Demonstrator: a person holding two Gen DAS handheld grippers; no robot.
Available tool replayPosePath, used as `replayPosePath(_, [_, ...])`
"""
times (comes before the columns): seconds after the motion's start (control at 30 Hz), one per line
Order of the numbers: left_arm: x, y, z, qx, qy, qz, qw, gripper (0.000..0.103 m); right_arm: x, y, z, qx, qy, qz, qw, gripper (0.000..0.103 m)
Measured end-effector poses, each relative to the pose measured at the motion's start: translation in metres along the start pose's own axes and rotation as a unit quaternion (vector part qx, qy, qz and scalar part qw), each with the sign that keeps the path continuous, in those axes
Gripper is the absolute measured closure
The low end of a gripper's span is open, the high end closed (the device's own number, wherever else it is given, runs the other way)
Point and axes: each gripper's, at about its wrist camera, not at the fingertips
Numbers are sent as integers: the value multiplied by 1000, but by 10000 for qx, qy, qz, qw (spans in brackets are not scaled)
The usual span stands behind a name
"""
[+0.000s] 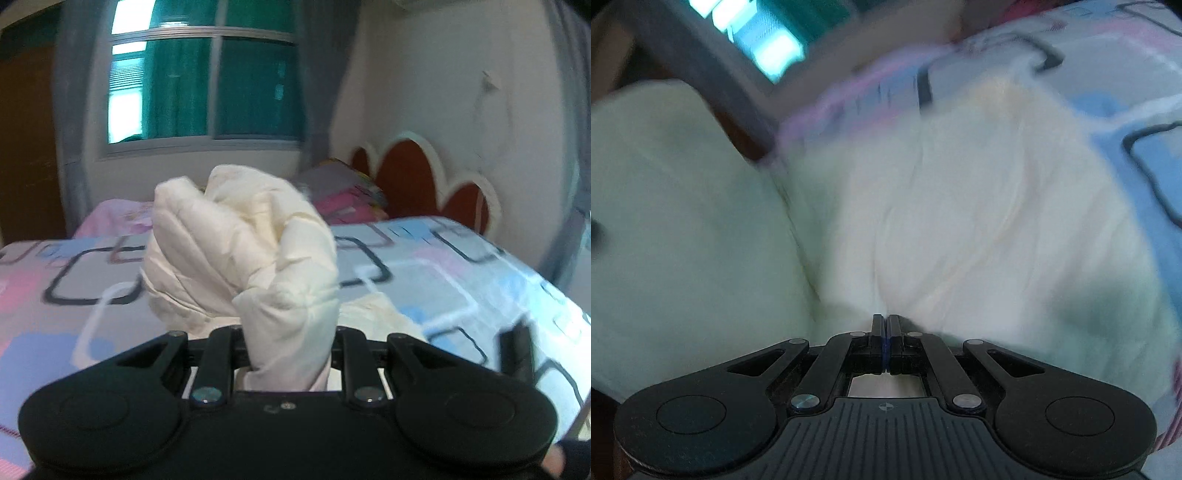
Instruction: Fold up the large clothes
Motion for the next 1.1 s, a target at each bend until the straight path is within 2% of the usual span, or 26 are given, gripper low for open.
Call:
replayPosePath(0.07, [11,2,-25,152,142,146,9997,83,-19,-12,-12,11,234,-119,9997,103])
replayPosePath(0.2, [41,12,-75,555,505,550,9957,81,-61,-29,-61,512,755,-477,9947,103])
replayPosePath(0.3, [70,29,-112,870,878,1001,9873,65,-90,-34,-87,787,929,-680,9902,103])
replayPosePath(0.33, [79,37,-121,846,1006,1144,9847,42,-99,-35,-95,867,1033,-737,9881,103])
replayPosePath(0.37, [89,48,-130,777,1255,1266,9809,15,-107,-35,-100,936,1162,-772,9858,103])
replayPosePath(0.4, [96,54,-135,711,1424,1307,9786,7,-116,-38,-104,988,1277,-805,9836,88])
replayPosePath(0.43, [101,62,-139,649,1463,1293,9786,6,-124,-39,-107,1004,1341,-873,9820,37])
replayPosePath(0.47, [105,69,-145,658,1401,1304,9793,6,-134,-38,-106,952,1378,-1064,9801,16])
replayPosePath(0.5, [106,72,-147,670,1445,1320,9784,6,-145,-38,-102,786,1273,-1283,9804,10])
replayPosePath(0.57, [111,68,-143,454,1692,1423,9742,6,-156,-42,-96,591,1208,-1327,9820,10])
replayPosePath(0.6, [111,66,-137,241,1972,1463,9691,6,-157,-47,-95,548,1161,-1327,9828,10])
replayPosePath(0.67, [108,61,-121,-94,2286,1501,9618,7,-158,-48,-86,491,1053,-1368,9838,14])
replayPosePath(0.77, [94,53,-98,-389,2464,1409,9581,8,-151,-52,-74,421,918,-1376,9853,15])
replayPosePath(0.83, [78,43,-75,-635,2481,1181,9594,9,-143,-55,-61,281,841,-1354,9868,15])
replayPosePath(0.9, [65,35,-52,-766,2345,931,9646,20,-134,-59,-50,104,732,-1321,9885,15])
replayPosePath(0.97, [62,29,-21,-959,2040,721,9716,47,-119,-67,-36,-140,608,-1256,9901,22])
replayPosePath(1.0, [65,26,-5,-1034,1769,643,9767,49,-111,-72,-25,-326,551,-1186,9909,28])
replayPosePath(1.1, [85,21,29,-1138,959,436,9879,50,-83,-89,0,-814,466,-992,9906,28])
Point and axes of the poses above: each gripper's, at about its wrist camera, not at the fingertips, and x roughly the way its jaws point, z to its left, y to its underside, and after that the axes turned 12 degrees about -y, right-handed
